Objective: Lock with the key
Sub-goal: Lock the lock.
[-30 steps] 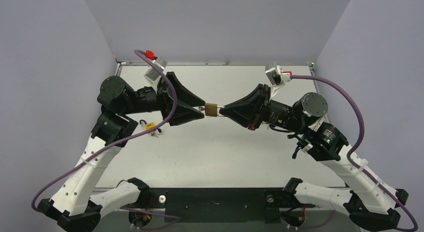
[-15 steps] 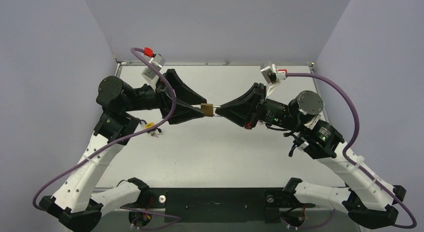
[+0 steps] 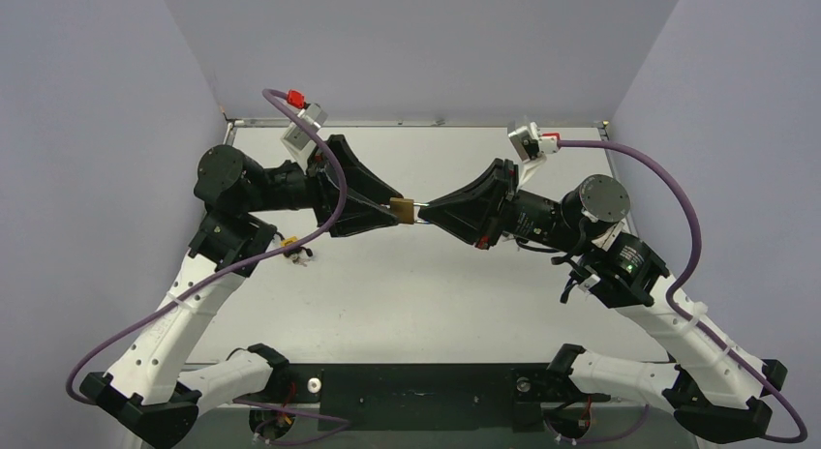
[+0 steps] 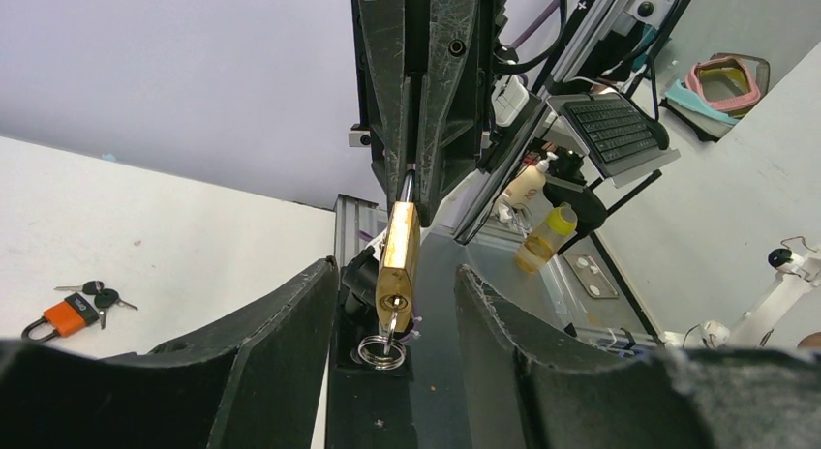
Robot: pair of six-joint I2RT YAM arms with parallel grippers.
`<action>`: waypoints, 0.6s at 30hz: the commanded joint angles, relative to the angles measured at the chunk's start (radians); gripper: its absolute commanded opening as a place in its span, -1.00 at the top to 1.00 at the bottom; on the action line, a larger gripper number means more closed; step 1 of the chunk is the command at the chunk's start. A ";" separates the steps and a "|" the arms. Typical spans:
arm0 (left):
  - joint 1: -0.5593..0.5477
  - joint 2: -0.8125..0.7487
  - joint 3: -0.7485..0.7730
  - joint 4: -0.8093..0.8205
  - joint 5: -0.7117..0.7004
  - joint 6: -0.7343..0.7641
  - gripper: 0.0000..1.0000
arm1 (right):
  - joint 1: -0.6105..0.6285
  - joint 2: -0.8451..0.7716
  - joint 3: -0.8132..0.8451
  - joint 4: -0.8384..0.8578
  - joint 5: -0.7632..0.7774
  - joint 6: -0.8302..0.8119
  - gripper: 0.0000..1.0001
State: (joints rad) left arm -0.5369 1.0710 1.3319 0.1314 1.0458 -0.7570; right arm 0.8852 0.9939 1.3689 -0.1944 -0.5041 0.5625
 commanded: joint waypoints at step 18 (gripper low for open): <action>-0.027 0.016 -0.010 0.100 0.013 -0.038 0.29 | 0.007 0.000 0.042 0.081 0.000 -0.003 1.00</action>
State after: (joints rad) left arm -0.5560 1.0870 1.3178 0.1734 1.0534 -0.7856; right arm 0.8852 0.9943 1.3689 -0.1940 -0.5041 0.5625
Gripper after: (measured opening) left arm 0.375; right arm 0.028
